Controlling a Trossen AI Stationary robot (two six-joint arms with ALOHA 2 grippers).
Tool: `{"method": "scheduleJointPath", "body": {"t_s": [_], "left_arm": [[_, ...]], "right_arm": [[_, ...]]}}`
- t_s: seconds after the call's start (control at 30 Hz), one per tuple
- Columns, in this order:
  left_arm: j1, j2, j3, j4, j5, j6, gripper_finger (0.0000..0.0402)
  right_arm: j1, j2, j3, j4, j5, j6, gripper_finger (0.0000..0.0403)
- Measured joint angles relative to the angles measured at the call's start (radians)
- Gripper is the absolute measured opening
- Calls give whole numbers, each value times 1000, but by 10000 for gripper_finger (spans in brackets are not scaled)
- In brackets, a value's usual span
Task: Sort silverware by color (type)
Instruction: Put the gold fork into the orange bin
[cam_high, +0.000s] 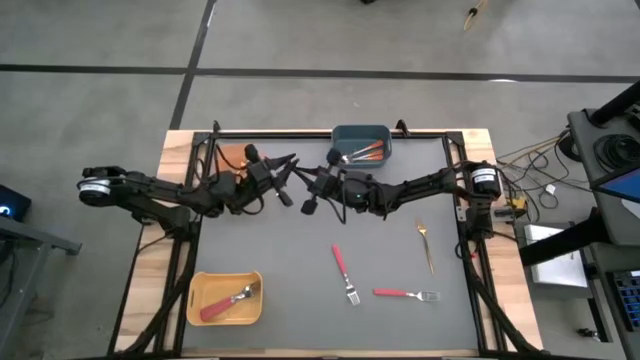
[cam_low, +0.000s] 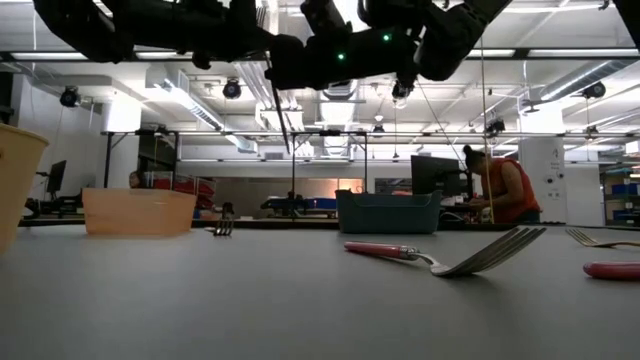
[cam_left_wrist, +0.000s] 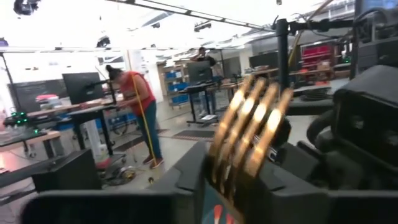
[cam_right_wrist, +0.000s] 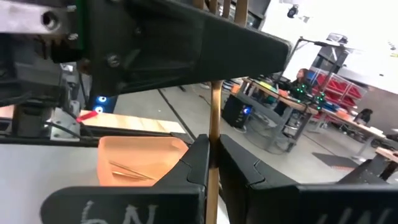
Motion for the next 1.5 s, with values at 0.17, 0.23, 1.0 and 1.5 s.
{"method": "scheduleJointPath", "body": {"t_s": [0.17, 0.23, 1.0, 1.5], "left_arm": [[-1, 0, 0, -2, 5, -20, 8], [-1, 0, 0, -6, 4, -30, 3], [-5, -230, 0, -414, 124, -146, 0], [-9, -395, 0, -702, 614, -338, 0]], "right_arm": [[0, 1, 20, -56, 0, 2, 13], [0, 0, 23, -72, -2, 4, 13], [-4, -80, 34, -393, -95, 162, 158], [-73, -132, 33, -639, -654, 241, 155]]}}
